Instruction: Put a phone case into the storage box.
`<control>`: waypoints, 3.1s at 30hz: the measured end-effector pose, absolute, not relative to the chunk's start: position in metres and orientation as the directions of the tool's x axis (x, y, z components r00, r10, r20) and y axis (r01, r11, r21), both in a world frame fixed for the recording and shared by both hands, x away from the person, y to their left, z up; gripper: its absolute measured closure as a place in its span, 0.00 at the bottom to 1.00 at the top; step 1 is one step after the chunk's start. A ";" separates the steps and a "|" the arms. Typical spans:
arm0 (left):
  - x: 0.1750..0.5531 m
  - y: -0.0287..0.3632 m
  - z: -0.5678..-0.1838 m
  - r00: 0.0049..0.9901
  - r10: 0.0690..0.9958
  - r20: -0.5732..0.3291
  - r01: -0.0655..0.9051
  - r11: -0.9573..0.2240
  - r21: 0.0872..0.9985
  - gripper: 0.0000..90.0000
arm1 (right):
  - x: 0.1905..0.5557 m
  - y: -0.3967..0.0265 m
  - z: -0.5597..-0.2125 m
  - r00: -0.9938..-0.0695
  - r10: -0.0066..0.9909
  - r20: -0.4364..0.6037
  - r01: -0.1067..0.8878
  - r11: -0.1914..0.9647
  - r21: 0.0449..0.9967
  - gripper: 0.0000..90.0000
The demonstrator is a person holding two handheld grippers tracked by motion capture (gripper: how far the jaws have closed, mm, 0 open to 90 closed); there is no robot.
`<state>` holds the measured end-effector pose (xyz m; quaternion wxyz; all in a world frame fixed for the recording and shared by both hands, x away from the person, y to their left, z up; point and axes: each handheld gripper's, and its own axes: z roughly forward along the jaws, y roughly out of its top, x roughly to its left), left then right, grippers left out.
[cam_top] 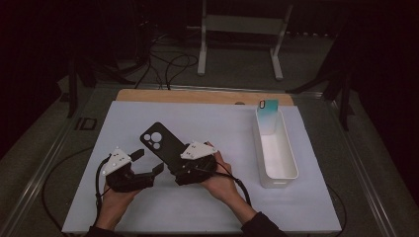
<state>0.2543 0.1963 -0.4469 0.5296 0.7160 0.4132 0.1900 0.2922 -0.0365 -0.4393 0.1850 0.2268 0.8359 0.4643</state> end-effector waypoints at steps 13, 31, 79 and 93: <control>0.263 0.189 -0.447 0.626 0.723 -0.291 0.428 -0.008 0.904 0.51 | 0.284 -0.024 -0.443 -0.851 0.513 -0.111 0.161 0.456 0.875 0.17; 0.264 0.182 -0.445 0.644 0.699 -0.311 0.414 0.024 0.910 0.93 | 0.285 -0.016 -0.450 -0.847 0.519 -0.114 0.173 0.473 0.864 0.16; 0.264 0.166 -0.448 0.642 0.727 -0.244 0.436 -0.084 0.896 0.93 | 0.301 -0.043 -0.404 -0.856 0.516 0.027 0.226 0.327 0.918 0.11; 0.262 0.157 -0.450 0.653 0.723 -0.224 0.432 -0.114 0.895 0.93 | 0.301 -0.021 -0.401 -0.857 0.514 0.037 0.232 0.322 0.918 0.11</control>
